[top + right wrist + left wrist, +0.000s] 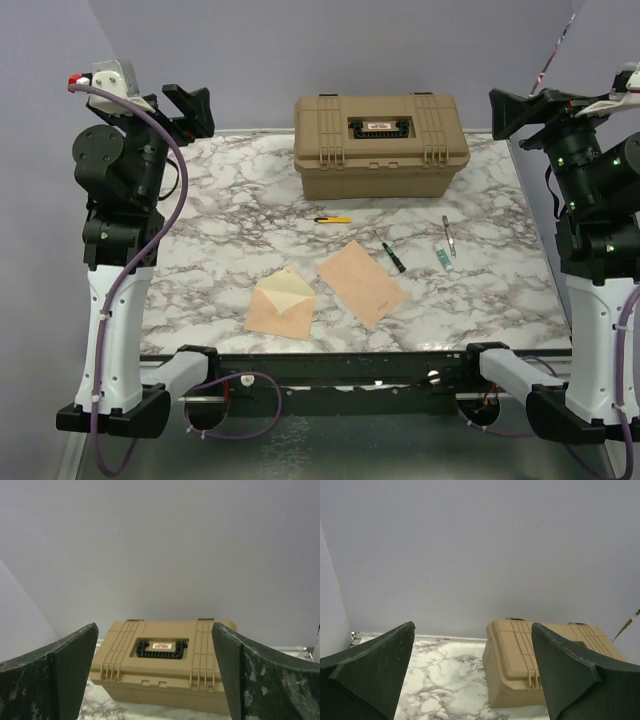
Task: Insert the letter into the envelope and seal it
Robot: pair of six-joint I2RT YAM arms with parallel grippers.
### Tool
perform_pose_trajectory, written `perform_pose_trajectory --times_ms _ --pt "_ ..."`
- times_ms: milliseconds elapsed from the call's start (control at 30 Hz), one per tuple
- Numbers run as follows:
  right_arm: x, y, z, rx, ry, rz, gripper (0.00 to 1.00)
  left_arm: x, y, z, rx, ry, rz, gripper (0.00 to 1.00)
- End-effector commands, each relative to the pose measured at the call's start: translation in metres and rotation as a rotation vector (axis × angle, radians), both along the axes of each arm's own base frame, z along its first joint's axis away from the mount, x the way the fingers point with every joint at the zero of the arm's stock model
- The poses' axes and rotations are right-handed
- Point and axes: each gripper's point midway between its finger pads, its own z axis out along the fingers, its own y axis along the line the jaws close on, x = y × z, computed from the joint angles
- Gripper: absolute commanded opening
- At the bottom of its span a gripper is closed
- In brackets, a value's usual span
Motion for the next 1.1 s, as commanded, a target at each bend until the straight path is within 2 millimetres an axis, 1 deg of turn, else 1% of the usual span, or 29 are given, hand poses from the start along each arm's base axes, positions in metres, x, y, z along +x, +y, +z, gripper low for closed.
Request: perform_pose_trajectory --times_ms 0,33,100,200,233,300,400,433,500,667,733,833,900,967,1067 --pt "0.012 -0.001 -0.049 0.032 0.154 -0.002 1.0 0.002 -0.013 -0.021 -0.001 0.041 -0.071 0.99" --pt "0.014 0.0 -0.062 0.042 0.188 0.001 1.0 0.004 -0.016 -0.029 0.0 0.059 -0.088 0.99" --pt "0.017 0.002 -0.094 0.06 0.268 0.007 1.0 0.007 -0.024 -0.047 0.002 0.092 -0.13 0.99" --pt "0.019 0.004 -0.149 0.095 0.414 0.01 1.0 0.011 -0.041 -0.079 0.002 0.147 -0.222 0.99" --pt "0.019 0.005 -0.171 0.105 0.475 0.01 1.0 0.011 -0.048 -0.09 -0.004 0.166 -0.264 0.99" --pt "0.014 0.007 -0.209 0.131 0.585 0.012 1.0 0.009 -0.07 -0.115 -0.018 0.202 -0.379 0.99" --pt "0.001 0.013 -0.258 0.193 0.726 0.025 0.99 -0.003 -0.107 -0.152 -0.059 0.246 -0.591 0.99" --pt "-0.005 0.015 -0.273 0.218 0.767 0.031 0.99 -0.007 -0.116 -0.164 -0.081 0.261 -0.642 0.99" --pt "-0.017 0.023 -0.301 0.274 0.844 0.052 0.97 -0.011 -0.126 -0.187 -0.129 0.304 -0.693 0.99" --pt "-0.039 0.046 -0.369 0.395 1.018 0.145 0.93 -0.023 -0.141 -0.247 -0.205 0.432 -0.723 0.99" --pt "-0.045 0.053 -0.393 0.437 1.087 0.171 0.9 -0.03 -0.148 -0.272 -0.228 0.491 -0.727 0.99" --pt "-0.051 0.059 -0.422 0.495 1.168 0.183 0.84 -0.041 -0.162 -0.304 -0.243 0.57 -0.743 0.99" --pt "-0.053 0.064 -0.437 0.528 1.202 0.198 0.81 -0.046 -0.172 -0.322 -0.247 0.619 -0.745 0.99" --pt "-0.053 0.07 -0.446 0.553 1.22 0.227 0.76 -0.051 -0.181 -0.338 -0.258 0.66 -0.751 0.98" --pt "-0.053 0.077 -0.461 0.574 1.244 0.275 0.68 -0.057 -0.197 -0.357 -0.277 0.716 -0.781 0.94"
